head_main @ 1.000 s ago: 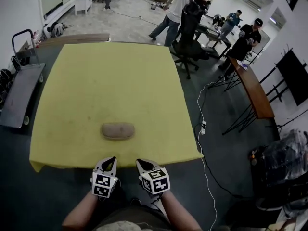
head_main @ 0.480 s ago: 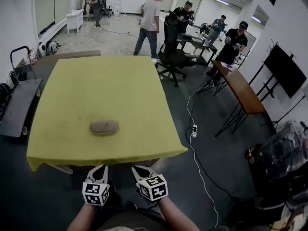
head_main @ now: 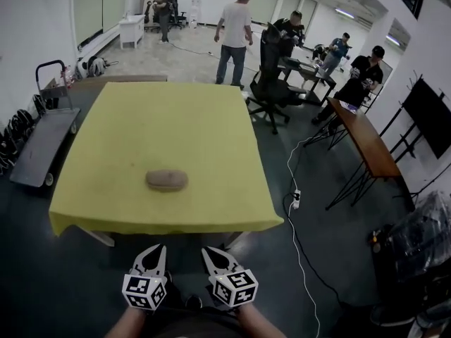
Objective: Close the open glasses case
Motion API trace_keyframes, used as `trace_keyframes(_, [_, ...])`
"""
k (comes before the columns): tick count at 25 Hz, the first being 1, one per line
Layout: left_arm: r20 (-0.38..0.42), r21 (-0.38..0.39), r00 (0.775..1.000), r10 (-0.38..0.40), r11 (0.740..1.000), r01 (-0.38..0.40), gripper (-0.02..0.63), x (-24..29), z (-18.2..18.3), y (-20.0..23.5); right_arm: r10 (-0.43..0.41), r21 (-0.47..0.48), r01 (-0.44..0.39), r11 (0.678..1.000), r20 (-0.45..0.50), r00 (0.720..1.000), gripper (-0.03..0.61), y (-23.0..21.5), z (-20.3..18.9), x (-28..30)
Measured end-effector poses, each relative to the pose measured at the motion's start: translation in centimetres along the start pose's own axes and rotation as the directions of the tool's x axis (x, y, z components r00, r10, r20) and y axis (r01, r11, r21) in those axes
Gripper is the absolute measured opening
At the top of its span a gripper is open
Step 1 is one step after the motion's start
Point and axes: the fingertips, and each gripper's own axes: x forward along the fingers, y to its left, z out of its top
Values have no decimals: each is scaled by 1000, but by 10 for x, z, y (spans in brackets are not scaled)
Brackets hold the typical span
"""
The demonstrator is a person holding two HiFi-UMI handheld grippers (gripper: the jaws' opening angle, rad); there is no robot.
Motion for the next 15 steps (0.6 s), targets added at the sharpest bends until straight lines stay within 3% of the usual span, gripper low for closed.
trace_keyframes(4, [-11,1,1000,-6,1000,6,8,0,2,-5,54,-32,-50,998,151,987,-11,12,31,-12])
trace_keyframes(8, [-3,5,1000,-20,1000,20,8,0,7,-8,67,-20,-65,998,174,982,-11,14,40,-13])
trace_keyframes(15, [-17,0,998,-60,998,60,8,1,4,-20,-84,-90,111,990,264,961,-11,0,63,-32])
